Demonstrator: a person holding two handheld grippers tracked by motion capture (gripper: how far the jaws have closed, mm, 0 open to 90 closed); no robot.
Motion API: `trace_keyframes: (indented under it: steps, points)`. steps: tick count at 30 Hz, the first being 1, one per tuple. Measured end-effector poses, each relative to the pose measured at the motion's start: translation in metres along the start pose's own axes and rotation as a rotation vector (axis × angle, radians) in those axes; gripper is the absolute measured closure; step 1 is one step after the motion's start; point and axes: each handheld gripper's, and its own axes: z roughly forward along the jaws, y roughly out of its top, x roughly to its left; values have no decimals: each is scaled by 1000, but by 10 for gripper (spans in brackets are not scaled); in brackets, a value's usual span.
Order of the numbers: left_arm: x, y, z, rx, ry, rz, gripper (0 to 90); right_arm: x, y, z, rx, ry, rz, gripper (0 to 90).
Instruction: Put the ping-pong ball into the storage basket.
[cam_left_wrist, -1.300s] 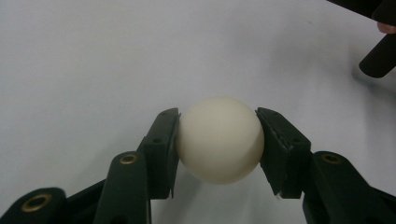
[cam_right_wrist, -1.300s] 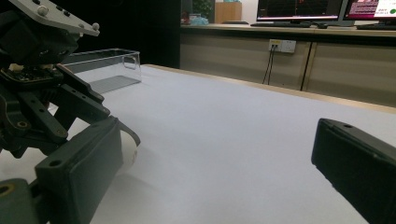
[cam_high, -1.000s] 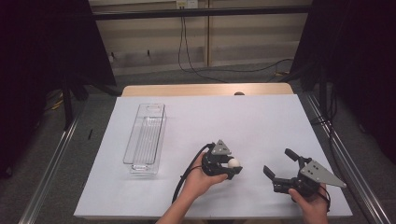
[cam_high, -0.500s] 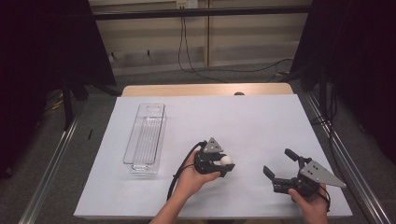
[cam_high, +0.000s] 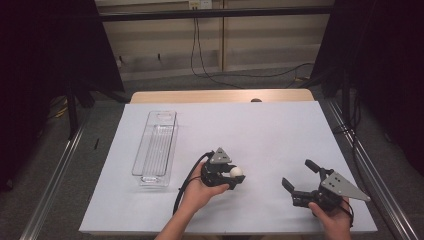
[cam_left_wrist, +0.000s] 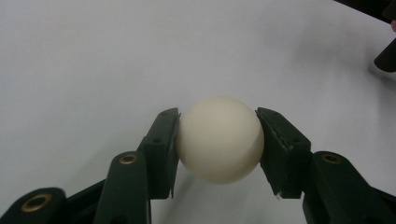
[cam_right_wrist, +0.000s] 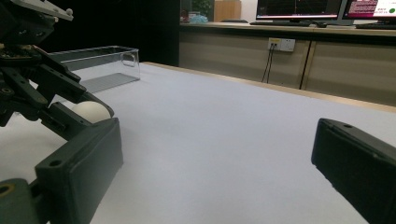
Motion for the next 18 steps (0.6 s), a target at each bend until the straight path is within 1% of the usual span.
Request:
trace_keyframes:
  steps: [1,2,4,5,6,7,8,9,13,14,16,17,18]
  points:
    - [1,-1,-1,4,1,0,512,0,0,0,0,-1,1,16]
    - [1,-2,-1,-6,5,-8,512,0,0,0,2,1,2,16]
    - [2,-1,-3,-2,1,-14,512,-1,0,0,1,-1,2,15]
    - [2,-1,-3,-13,3,-15,512,-1,0,0,0,-8,6,15]
    - [2,0,-4,-6,7,-9,512,-1,0,0,1,-9,10,15]
    - [2,0,-4,-10,5,-11,512,-1,0,0,2,-6,9,15]
    - [2,-1,-3,-19,-4,-22,512,-1,0,0,3,-4,7,16]
    - [2,-1,-3,1,7,-19,512,-1,0,0,0,-6,2,15]
    - [3,-1,-4,-8,9,-17,512,0,0,0,2,-9,3,16]
    - [3,-1,-4,-10,3,-23,512,0,0,0,1,-10,2,16]
    - [4,0,-5,-2,8,-17,512,0,0,0,-2,-9,2,16]
    - [4,-1,-4,-15,-2,-20,512,1,0,1,0,-9,3,16]
    - [4,-1,-5,0,7,-18,512,1,0,1,2,-4,-1,16]
